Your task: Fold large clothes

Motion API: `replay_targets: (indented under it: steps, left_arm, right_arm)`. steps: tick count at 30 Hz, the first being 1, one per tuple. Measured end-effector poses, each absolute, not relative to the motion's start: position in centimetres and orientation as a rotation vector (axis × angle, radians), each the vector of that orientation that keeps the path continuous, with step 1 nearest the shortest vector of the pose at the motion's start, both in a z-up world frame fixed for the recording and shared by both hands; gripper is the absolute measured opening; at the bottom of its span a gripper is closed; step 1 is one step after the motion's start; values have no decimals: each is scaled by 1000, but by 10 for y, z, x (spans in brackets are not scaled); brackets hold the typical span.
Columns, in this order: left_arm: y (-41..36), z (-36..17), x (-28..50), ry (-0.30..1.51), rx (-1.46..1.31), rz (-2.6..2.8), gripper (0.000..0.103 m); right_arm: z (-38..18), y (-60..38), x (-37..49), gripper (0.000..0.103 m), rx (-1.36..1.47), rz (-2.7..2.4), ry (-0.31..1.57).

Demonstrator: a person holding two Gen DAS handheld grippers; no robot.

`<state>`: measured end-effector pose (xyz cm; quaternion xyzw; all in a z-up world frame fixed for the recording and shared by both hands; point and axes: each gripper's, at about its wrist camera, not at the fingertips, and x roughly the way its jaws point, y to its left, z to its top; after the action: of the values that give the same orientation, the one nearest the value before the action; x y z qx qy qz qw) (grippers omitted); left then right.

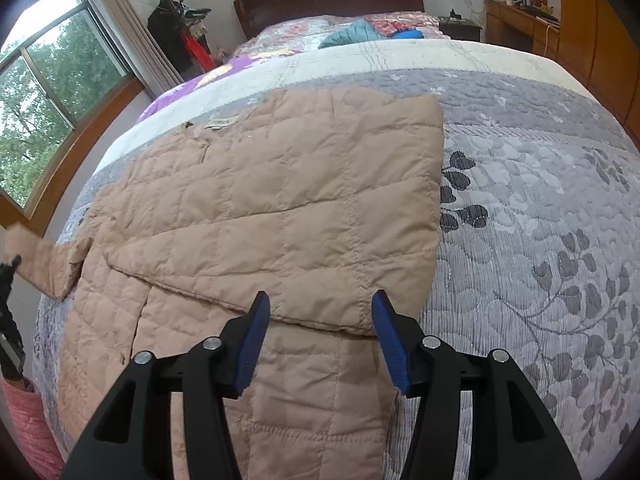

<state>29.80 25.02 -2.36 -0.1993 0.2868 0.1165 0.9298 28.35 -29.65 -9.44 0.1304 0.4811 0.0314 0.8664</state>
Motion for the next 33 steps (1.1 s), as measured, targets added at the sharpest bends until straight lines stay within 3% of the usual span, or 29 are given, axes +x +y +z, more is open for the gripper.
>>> replay_targets:
  steps: [11,22,26,29,33]
  left_arm:
    - [58,-21,329,658,-163,-56,3]
    - [-46,-58,348,726,-51,-155,4]
    - [-78,-73,351,787,23,-265,13]
    - [-88,-82,343,828,30,-379,30]
    - [-70,-83,330,879,-94,-533,39]
  right_arm:
    - [-95,-306,274,54,297,79,978]
    - [-100,-311,273,54,324,94,980]
    - [-100,-313,273,54,330,92,981]
    - [-99,-313,273,54,326,89,981]
    - [-98,-307,273,54,318,92,983]
